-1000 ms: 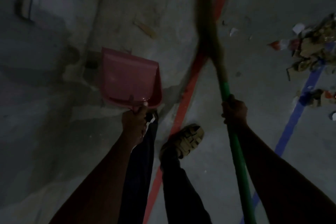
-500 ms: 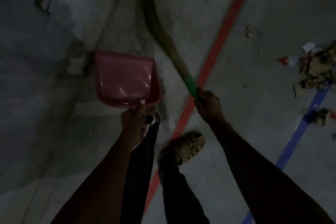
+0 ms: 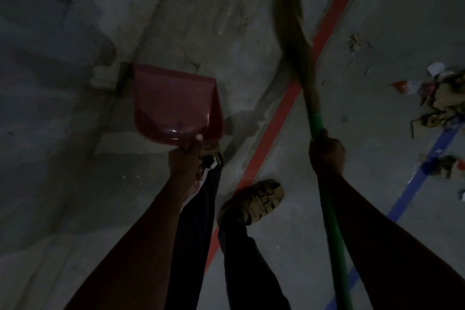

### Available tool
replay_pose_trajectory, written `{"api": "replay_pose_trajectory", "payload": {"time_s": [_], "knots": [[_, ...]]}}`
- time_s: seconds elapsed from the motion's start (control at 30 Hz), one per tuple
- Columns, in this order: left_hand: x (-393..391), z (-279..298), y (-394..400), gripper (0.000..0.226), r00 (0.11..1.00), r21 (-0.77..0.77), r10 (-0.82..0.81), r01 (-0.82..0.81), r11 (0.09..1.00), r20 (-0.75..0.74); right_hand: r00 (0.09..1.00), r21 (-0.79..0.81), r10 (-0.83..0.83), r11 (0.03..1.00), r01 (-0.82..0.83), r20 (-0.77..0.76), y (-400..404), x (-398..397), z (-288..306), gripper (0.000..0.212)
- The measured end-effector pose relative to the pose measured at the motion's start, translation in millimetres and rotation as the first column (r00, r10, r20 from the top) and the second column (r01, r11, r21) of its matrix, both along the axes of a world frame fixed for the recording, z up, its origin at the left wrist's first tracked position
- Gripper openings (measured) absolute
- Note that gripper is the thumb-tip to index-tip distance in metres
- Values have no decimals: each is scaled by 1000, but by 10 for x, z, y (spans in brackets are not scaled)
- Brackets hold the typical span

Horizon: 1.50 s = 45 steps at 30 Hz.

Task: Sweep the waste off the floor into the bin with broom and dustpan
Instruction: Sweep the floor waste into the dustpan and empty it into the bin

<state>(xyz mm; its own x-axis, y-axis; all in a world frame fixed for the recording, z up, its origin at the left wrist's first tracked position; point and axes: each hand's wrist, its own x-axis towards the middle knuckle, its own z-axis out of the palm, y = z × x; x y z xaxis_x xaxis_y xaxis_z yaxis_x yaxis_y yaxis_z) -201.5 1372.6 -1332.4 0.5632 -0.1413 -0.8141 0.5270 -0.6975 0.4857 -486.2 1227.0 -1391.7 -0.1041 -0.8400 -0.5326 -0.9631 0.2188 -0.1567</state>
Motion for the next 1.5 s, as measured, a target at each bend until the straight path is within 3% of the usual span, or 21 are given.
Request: {"api": "replay_pose_trajectory", "payload": {"time_s": [0.1, 0.2, 0.33, 0.43, 0.6, 0.7, 0.83, 1.0, 1.07, 1.2, 1.3, 1.5], "knots": [[9, -35, -63, 52, 999, -32, -31, 31, 999, -11, 989, -27, -137, 990, 136, -58, 39, -151, 18, 42], [-8, -56, -166, 53, 997, -44, -71, 71, 997, 9, 986, -130, -165, 978, 165, 11, 32, -242, 56, 45], [-48, -38, -377, 47, 997, -71, -76, 75, 995, -13, 983, -231, 61, 973, -20, 172, -43, -224, 106, 50], [-70, -7, -505, 44, 997, -48, -80, 79, 996, -19, 905, -268, 214, 956, -118, 368, -144, -41, 152, 56], [-56, -45, -496, 50, 996, 14, -90, 90, 996, 15, 790, -215, 400, 917, -337, 466, -437, 547, 120, 62], [14, -45, -495, 52, 994, 59, -107, 108, 992, -26, 813, -86, 377, 921, -380, 443, -586, 844, -3, 54], [148, -32, -557, 52, 993, 77, -109, 111, 991, -38, 905, 94, 255, 948, -303, 341, -720, 906, -19, 45], [313, -28, -724, 51, 991, 72, -131, 132, 989, -20, 981, 65, 140, 987, -149, 133, -617, 498, 59, 48], [309, -19, -835, 52, 991, 29, -131, 132, 991, -31, 997, 54, 5, 998, -9, 74, -562, 242, 86, 47], [242, -37, -1111, 54, 982, -25, -182, 181, 983, -52, 964, -8, -246, 969, 247, -101, -532, -250, 137, 43], [130, -75, -1321, 50, 966, -19, -254, 253, 967, -44, 928, -110, -331, 942, 316, -168, -578, -421, 213, 42], [-120, -41, -1700, 46, 934, -20, -344, 343, 939, -100, 973, -208, -231, 952, 223, -15, -688, -489, 305, 51]]}}
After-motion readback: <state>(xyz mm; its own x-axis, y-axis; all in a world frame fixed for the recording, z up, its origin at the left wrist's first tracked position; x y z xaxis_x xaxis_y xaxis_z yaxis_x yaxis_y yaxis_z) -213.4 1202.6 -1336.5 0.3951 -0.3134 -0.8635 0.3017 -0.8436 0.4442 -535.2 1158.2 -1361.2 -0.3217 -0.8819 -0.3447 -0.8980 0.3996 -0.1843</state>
